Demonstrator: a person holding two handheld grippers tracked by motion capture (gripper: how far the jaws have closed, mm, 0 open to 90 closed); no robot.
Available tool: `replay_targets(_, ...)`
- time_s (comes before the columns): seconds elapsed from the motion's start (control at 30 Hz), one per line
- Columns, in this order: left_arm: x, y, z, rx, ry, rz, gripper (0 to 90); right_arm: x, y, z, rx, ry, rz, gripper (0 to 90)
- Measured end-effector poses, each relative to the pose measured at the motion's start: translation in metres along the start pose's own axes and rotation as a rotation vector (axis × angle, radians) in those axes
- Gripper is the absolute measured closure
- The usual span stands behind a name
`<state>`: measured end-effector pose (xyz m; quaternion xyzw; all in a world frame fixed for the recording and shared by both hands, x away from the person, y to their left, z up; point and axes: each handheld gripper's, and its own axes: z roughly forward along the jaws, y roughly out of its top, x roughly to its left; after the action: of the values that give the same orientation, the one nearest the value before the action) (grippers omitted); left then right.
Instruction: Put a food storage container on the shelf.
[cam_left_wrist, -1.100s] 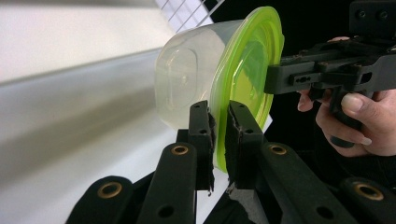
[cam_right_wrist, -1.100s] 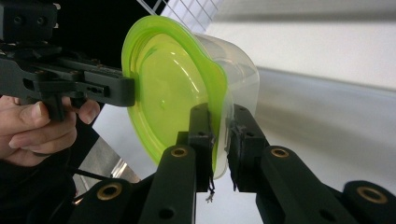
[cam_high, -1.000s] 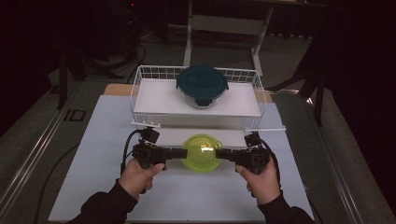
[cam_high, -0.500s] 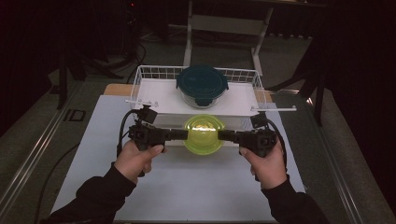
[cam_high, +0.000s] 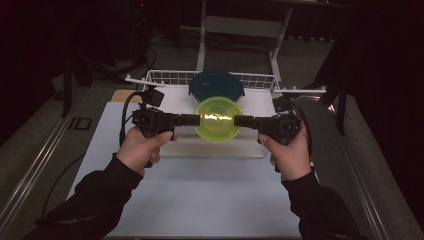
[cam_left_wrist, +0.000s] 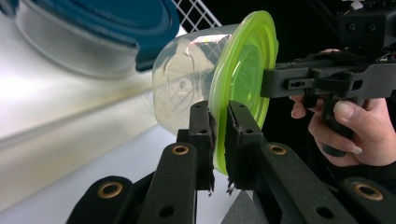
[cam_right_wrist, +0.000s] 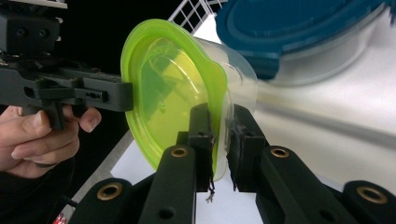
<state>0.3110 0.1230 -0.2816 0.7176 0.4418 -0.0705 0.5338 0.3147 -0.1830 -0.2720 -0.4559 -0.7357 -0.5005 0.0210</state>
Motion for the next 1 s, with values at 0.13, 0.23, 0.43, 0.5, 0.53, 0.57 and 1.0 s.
replay_targets(0.13, 0.000, 0.013, 0.000, -0.007, 0.008, 0.003, 81.5, 0.001, 0.013, 0.000, -0.005, -0.014, -0.010, 80.6)
replay_targets(0.23, 0.000, 0.024, -0.001, -0.015, 0.008, 0.001, 81.5, 0.001, 0.023, 0.000, -0.017, -0.020, -0.007, 80.6)
replay_targets(0.43, 0.000, 0.046, 0.000, -0.030, 0.017, -0.004, 81.6, 0.000, 0.045, 0.000, -0.036, -0.034, -0.003, 80.5)
replay_targets(0.5, 0.001, 0.052, 0.001, -0.035, 0.022, -0.005, 81.6, -0.001, 0.052, 0.000, -0.040, -0.045, -0.003, 80.5)
replay_targets(0.53, 0.001, 0.055, 0.002, -0.038, 0.026, -0.007, 81.6, -0.002, 0.055, 0.000, -0.040, -0.045, 0.003, 80.4)
replay_targets(0.57, 0.001, 0.058, 0.002, -0.038, 0.030, -0.003, 81.6, -0.002, 0.058, 0.000, -0.042, -0.051, 0.004, 80.4)
replay_targets(1.0, 0.013, 0.084, 0.012, -0.041, 0.058, -0.032, 81.6, -0.016, 0.087, 0.013, -0.034, -0.084, 0.041, 80.2)
